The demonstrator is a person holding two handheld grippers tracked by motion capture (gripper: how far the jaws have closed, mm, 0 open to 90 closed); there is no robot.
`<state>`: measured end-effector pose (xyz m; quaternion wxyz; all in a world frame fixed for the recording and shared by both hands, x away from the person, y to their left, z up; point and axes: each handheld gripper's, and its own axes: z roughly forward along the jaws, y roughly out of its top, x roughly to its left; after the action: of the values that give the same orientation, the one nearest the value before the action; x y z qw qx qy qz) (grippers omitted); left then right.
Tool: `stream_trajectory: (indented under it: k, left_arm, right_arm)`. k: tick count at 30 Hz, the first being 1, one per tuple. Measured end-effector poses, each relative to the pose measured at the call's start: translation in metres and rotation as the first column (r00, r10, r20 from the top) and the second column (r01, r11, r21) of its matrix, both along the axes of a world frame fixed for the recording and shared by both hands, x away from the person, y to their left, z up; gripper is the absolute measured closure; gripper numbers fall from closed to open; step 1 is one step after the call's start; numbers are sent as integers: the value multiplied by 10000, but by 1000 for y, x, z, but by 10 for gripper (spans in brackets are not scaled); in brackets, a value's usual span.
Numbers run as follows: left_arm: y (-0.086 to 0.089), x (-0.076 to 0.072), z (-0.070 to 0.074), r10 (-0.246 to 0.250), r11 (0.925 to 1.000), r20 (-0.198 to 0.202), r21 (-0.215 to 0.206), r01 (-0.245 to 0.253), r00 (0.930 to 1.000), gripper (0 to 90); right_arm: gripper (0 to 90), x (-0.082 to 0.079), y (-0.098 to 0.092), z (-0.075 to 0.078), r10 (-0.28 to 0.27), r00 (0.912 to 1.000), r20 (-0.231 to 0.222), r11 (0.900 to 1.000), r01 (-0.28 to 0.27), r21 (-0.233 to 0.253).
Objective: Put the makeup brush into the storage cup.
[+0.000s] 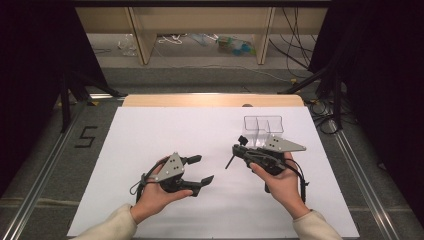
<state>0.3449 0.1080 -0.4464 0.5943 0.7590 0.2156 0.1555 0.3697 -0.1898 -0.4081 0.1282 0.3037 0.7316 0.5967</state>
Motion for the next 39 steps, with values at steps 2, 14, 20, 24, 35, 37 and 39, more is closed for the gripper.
stream_trajectory:
  k: [2,14,20,24,35,37,39]
  left_arm:
    - [3,0,1,34,10000,78,-27,-34,10000,243]
    - [18,-6,6,255,9994,199,-243,-250,9995,241]
    - [25,-10,7,376,9989,250,-279,-369,9990,240]
    - [31,-12,8,430,9987,297,-288,-421,9986,237]
    - [48,-16,13,677,9969,524,-431,-655,9963,226]
    - [52,-16,13,713,9965,533,-473,-688,9960,217]
    - [55,-16,14,674,9964,531,-548,-645,9963,210]
  right_arm:
    - [856,2,-1,0,-84,9994,333,10000,85,-24]
    - [856,0,-4,2,-97,10000,-1,9999,97,-128]
    - [856,0,-5,2,-120,9999,13,9999,120,-62]
    - [856,-1,-7,3,-209,9998,39,9996,210,-208]
    - [856,0,-9,3,-210,9994,268,9997,214,-137]
    - [856,-1,-9,3,-187,9998,71,9998,188,-72]
    - [856,0,-11,4,-210,9992,342,9995,217,-220]
